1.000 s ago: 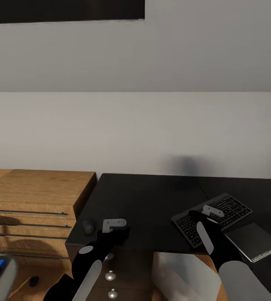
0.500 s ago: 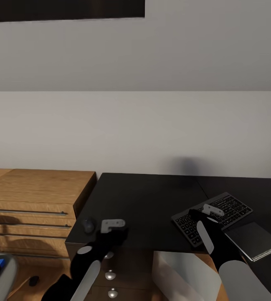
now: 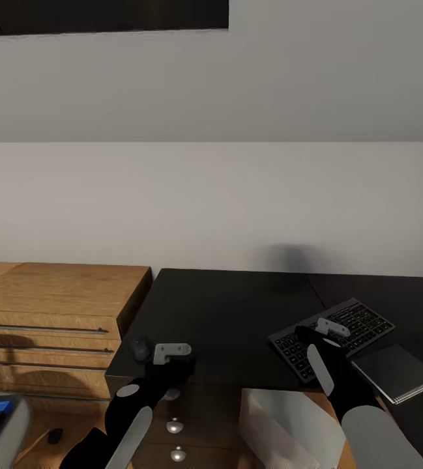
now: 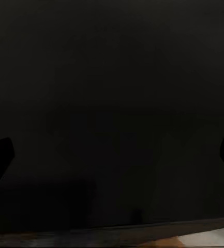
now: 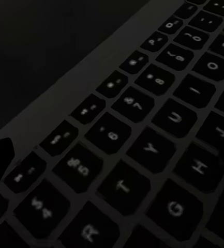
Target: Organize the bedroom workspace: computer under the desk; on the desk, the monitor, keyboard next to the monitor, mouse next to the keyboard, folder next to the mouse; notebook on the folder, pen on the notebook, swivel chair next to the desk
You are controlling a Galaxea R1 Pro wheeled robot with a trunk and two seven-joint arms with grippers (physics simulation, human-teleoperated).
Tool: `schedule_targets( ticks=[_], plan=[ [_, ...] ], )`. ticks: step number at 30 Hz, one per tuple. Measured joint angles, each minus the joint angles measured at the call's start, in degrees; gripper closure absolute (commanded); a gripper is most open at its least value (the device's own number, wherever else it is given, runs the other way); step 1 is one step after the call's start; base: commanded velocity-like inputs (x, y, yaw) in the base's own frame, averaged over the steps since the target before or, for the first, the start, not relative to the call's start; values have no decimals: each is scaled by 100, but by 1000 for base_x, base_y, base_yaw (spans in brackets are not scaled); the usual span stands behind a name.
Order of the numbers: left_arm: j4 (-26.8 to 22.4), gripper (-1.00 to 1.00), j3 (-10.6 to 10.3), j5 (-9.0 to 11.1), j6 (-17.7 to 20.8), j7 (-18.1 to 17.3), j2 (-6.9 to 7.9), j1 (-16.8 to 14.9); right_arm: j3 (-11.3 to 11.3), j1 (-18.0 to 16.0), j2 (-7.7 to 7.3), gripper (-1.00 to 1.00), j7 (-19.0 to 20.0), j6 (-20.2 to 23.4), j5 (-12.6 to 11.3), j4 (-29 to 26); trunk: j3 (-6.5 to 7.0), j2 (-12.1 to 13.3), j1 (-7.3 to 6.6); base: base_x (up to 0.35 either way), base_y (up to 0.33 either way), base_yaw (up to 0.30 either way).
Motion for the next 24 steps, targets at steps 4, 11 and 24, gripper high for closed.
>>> schedule_targets(
  ticks=[4,11,24],
  plan=[
    [2,-100,0,0,4,-3,6,0,0,0,1,-100,0,0,3,0,0,0,0,-147,135,0],
    [2,-100,-4,0,0,-3,6,0,3,0,6,-100,-4,4,52,9,0,0,-1,-27,81,0],
    [2,-100,-8,0,6,-2,6,1,105,0,1,-100,-6,11,71,32,0,0,-2,-15,161,0]
  ],
)
